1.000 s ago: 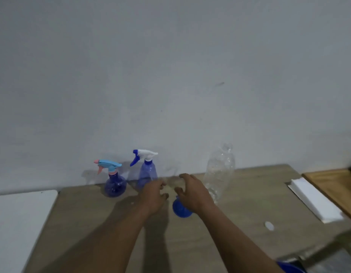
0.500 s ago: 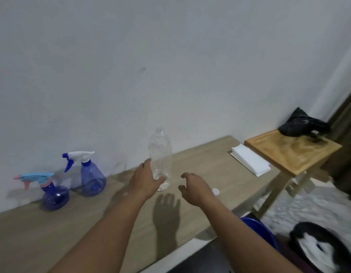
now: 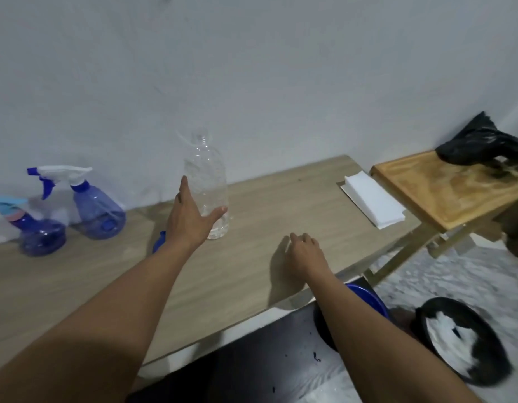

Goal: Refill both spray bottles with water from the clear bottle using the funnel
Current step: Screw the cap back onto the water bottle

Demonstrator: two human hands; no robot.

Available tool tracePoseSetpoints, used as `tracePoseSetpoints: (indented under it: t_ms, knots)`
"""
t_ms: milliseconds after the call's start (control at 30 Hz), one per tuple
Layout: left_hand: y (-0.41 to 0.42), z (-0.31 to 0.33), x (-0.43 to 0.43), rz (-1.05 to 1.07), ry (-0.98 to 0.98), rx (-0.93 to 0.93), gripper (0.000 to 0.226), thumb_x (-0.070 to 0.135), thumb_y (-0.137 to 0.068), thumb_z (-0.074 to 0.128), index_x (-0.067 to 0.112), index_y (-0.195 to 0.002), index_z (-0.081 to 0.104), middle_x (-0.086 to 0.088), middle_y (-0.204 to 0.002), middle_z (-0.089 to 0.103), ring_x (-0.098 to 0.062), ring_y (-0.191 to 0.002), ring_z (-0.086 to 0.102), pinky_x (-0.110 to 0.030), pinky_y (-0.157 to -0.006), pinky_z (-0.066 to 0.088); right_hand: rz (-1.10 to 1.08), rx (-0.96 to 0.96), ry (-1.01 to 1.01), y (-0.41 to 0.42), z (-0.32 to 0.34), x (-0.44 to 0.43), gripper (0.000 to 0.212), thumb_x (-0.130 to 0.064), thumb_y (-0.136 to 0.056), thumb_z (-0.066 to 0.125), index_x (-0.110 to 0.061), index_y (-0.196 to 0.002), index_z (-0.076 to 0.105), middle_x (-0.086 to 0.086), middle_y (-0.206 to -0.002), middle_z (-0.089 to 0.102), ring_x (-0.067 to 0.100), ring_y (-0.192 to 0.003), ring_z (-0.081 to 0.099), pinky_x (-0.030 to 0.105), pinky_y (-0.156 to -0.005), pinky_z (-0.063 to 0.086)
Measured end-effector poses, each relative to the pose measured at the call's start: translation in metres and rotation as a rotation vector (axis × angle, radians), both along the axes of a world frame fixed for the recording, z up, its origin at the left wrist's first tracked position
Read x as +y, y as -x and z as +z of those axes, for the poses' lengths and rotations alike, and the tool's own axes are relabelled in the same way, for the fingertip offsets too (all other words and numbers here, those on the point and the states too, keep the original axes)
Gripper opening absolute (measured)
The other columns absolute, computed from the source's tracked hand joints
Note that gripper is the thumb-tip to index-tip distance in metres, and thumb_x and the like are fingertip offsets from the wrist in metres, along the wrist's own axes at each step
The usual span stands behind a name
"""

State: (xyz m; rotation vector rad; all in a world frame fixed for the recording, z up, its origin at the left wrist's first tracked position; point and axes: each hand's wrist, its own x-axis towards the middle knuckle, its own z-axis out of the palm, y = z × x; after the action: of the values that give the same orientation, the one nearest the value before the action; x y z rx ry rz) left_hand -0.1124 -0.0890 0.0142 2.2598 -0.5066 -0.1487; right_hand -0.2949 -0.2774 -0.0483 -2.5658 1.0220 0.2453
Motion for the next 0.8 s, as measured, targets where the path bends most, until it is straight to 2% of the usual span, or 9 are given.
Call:
tracePoseSetpoints:
  t_ms: [133,267,367,467,533,633,733,800]
  knots:
    - [-0.002,-0.012,-0.003,0.045,0.035,0.009,0.105,0.049,-0.082,0.076,0.027,-0.158,0.006,-0.010,-0.156,0.039,-0.033,-0.136,0.046,-0.049,-0.110,0.041,0.083,0.003,0.102,0.010,-0.009,-0.012,0.034,-0.007,-0.101,0.041,-0.009,-0.133,0.055,0.015,-0.129,0.055,0.035,-0.118,0.049,0.043,-0.096,0.047]
    - [0.000,-0.014,-0.005,0.072,0.043,0.007,0.105,0.050,-0.080,0.078,0.032,-0.156,0.007,-0.010,-0.153,0.044,-0.032,-0.133,0.049,-0.051,-0.106,0.044,0.148,-0.003,0.093,0.008,-0.005,-0.022,0.033,-0.004,-0.101,0.041,-0.004,-0.127,0.061,0.016,-0.123,0.057,0.036,-0.116,0.053,0.041,-0.095,0.045]
    - [0.004,-0.011,-0.006,0.094,0.047,0.016,0.108,0.051,-0.078,0.078,0.031,-0.157,0.007,-0.009,-0.152,0.044,-0.031,-0.133,0.049,-0.048,-0.105,0.045,0.162,-0.067,0.055,-0.006,0.014,-0.023,0.026,-0.009,-0.097,0.052,-0.003,-0.118,0.066,0.016,-0.115,0.062,0.036,-0.111,0.061,0.037,-0.091,0.048]
    - [0.007,-0.006,-0.008,0.107,0.044,0.020,0.108,0.051,-0.080,0.077,0.030,-0.157,0.005,-0.007,-0.155,0.041,-0.031,-0.135,0.046,-0.045,-0.105,0.043,0.204,-0.178,0.034,-0.026,0.055,-0.017,0.037,-0.021,-0.093,0.062,-0.002,-0.124,0.067,0.017,-0.123,0.064,0.034,-0.116,0.060,0.036,-0.098,0.047]
    - [0.009,-0.001,-0.009,0.112,0.056,0.024,0.108,0.050,-0.080,0.077,0.028,-0.157,0.005,-0.007,-0.156,0.039,-0.030,-0.137,0.045,-0.043,-0.105,0.042,0.235,-0.294,0.022,-0.042,0.091,-0.012,0.039,-0.023,-0.091,0.063,-0.005,-0.126,0.068,0.016,-0.125,0.066,0.033,-0.118,0.060,0.034,-0.100,0.046]
    - [0.011,0.010,-0.014,0.134,0.075,0.011,0.113,0.056,-0.074,0.079,0.028,-0.157,0.006,-0.008,-0.155,0.039,-0.031,-0.136,0.045,-0.042,-0.104,0.043,0.282,-0.489,0.010,-0.067,0.145,-0.002,0.021,-0.017,-0.085,0.063,-0.008,-0.100,0.076,0.015,-0.101,0.071,0.032,-0.095,0.064,0.029,-0.083,0.049]
    - [0.011,0.023,-0.021,0.155,0.102,0.008,0.122,0.063,-0.066,0.081,0.029,-0.156,0.006,-0.007,-0.157,0.036,-0.031,-0.138,0.043,-0.042,-0.105,0.043,0.340,-0.621,-0.045,-0.088,0.195,0.013,0.033,-0.016,-0.087,0.062,-0.009,-0.117,0.074,0.007,-0.120,0.072,0.022,-0.108,0.068,0.030,-0.095,0.053]
    - [0.011,0.029,-0.024,0.157,0.117,0.011,0.126,0.067,-0.064,0.080,0.027,-0.156,0.005,-0.006,-0.160,0.030,-0.030,-0.141,0.040,-0.041,-0.106,0.041,0.408,-0.681,-0.064,-0.102,0.222,0.023,0.035,-0.015,-0.088,0.062,-0.009,-0.121,0.073,0.005,-0.124,0.071,0.020,-0.112,0.067,0.032,-0.098,0.053]
